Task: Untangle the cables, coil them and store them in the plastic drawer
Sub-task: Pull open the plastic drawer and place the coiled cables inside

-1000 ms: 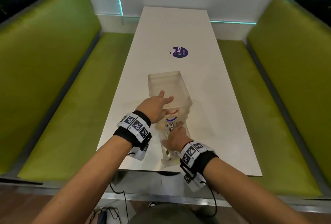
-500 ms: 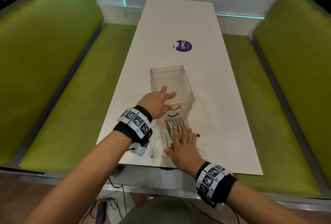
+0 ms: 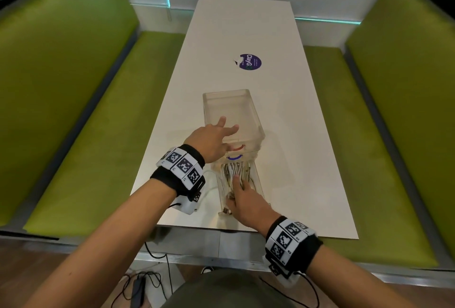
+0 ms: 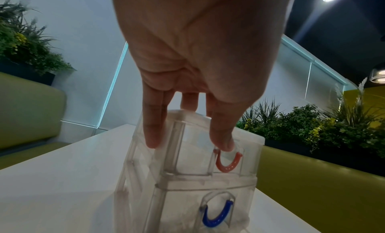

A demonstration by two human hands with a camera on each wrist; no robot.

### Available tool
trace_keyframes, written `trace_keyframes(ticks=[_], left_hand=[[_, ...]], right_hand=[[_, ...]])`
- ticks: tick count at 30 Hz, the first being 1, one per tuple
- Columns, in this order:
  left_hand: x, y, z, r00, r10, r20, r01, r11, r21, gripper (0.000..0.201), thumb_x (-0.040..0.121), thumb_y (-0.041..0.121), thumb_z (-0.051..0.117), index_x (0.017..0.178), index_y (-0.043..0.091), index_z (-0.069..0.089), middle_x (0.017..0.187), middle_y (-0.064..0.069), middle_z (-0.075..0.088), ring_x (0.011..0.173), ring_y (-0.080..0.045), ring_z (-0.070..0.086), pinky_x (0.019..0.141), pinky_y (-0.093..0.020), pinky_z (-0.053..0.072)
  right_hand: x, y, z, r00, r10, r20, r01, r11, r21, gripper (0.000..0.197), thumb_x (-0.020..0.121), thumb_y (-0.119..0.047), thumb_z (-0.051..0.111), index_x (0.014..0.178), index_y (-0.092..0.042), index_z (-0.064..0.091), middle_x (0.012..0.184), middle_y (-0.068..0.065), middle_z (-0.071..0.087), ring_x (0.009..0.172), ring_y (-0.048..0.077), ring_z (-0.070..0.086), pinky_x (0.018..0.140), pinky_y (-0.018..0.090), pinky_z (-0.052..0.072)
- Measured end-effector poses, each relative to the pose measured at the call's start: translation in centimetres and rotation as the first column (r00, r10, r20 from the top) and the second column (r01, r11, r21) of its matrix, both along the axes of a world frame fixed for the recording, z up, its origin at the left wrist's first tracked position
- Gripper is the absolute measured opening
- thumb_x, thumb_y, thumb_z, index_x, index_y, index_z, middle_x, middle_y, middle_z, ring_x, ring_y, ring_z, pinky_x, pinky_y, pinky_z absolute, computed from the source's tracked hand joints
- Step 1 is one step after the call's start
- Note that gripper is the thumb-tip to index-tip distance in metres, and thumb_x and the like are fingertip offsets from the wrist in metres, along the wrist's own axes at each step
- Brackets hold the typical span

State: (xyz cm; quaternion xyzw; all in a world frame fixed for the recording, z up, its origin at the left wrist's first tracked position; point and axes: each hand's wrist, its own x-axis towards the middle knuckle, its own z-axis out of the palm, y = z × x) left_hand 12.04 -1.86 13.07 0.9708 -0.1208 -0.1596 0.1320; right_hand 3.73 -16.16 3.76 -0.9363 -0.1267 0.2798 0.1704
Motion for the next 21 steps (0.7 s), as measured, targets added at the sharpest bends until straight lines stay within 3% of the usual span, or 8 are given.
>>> trace_keyframes(ticks=[2,4,6,8,11,15,19,21], left_hand=[[0.0,0.0,0.0,1.000,0.001,0.003,-0.001,1.000,-0.003,0.056,0.097,0.035,0.048,0.148,0.035,0.025,0.161,-0.004,0.010,0.135,-0.032,0.039,0.105,-0.040,0.035],[0.0,0.0,0.0,1.000,0.001,0.004,-0.001,1.000,-0.005,0.056,0.097,0.035,0.048,0.148,0.035,0.025,0.161,-0.004,0.010,0.134,-0.032,0.039,0.105,-0.040,0.035],[0.0,0.0,0.0,1.000,0.005,0.005,-0.005,1.000,-0.010,0.055,0.097,0.035,0.049,0.148,0.036,0.026,0.161,-0.004,0.011,0.134,-0.032,0.040,0.105,-0.040,0.036],[0.0,0.0,0.0,1.000,0.010,0.004,-0.010,1.000,-0.015,0.055,0.097,0.035,0.049,0.147,0.036,0.026,0.161,-0.003,0.011,0.134,-0.031,0.040,0.106,-0.040,0.036],[0.0,0.3,0.0,1.000,0.007,-0.004,-0.007,1.000,-0.019,0.056,0.097,0.036,0.049,0.147,0.037,0.025,0.161,-0.002,0.009,0.136,-0.031,0.038,0.107,-0.040,0.034],[0.0,0.3,0.4,1.000,0.005,-0.028,-0.006,1.000,-0.013,0.057,0.097,0.037,0.049,0.148,0.038,0.025,0.161,-0.001,0.008,0.138,-0.030,0.034,0.110,-0.040,0.031],[-0.1,0.3,0.4,0.999,0.009,-0.030,-0.009,1.000,-0.014,0.057,0.096,0.035,0.050,0.148,0.037,0.025,0.161,-0.001,0.007,0.137,-0.030,0.036,0.109,-0.040,0.033],[0.0,0.3,0.3,1.000,0.009,-0.030,-0.010,1.000,-0.018,0.057,0.096,0.035,0.051,0.148,0.038,0.025,0.161,0.000,0.007,0.137,-0.030,0.036,0.109,-0.040,0.032]], right_hand=[[-0.1,-0.4,1.1,0.999,-0.026,-0.023,0.025,0.999,-0.036,0.073,0.095,-0.043,0.048,0.149,-0.007,0.013,0.150,0.026,0.021,0.123,0.039,0.045,0.096,0.042,0.042],[-0.3,0.0,3.0,0.994,-0.011,0.104,0.025,0.991,-0.131,0.063,0.094,-0.047,0.049,0.137,-0.004,0.033,0.137,0.022,0.039,0.121,0.035,0.042,0.095,0.042,0.041],[-0.6,1.3,4.5,0.957,0.079,0.278,-0.046,0.991,-0.125,0.047,0.096,-0.039,0.049,0.125,-0.003,0.046,0.124,0.018,0.050,0.113,0.033,0.047,0.091,0.040,0.042],[-1.1,3.6,5.3,0.925,0.167,0.342,-0.171,0.985,-0.018,0.029,0.097,-0.022,0.049,0.116,-0.001,0.053,0.114,0.018,0.055,0.104,0.034,0.054,0.086,0.042,0.047],[-0.1,7.0,4.2,0.941,0.257,0.221,-0.253,0.966,-0.045,0.026,0.096,-0.010,0.040,0.118,0.000,0.050,0.114,0.020,0.058,0.101,0.037,0.059,0.079,0.040,0.048],[2.6,7.8,2.9,0.975,0.191,0.114,-0.184,0.980,-0.068,0.037,0.098,-0.016,0.039,0.132,-0.002,0.044,0.124,0.019,0.057,0.112,0.035,0.056,0.090,0.040,0.047],[3.2,7.4,2.5,0.980,0.160,0.123,-0.154,0.987,-0.056,0.032,0.099,-0.022,0.038,0.112,-0.001,0.057,0.111,0.019,0.063,0.103,0.035,0.061,0.085,0.039,0.050],[3.2,6.7,2.3,0.982,0.128,0.140,-0.131,0.991,0.015,0.031,0.097,-0.028,0.044,0.111,-0.002,0.055,0.109,0.019,0.063,0.099,0.035,0.062,0.082,0.040,0.051]])
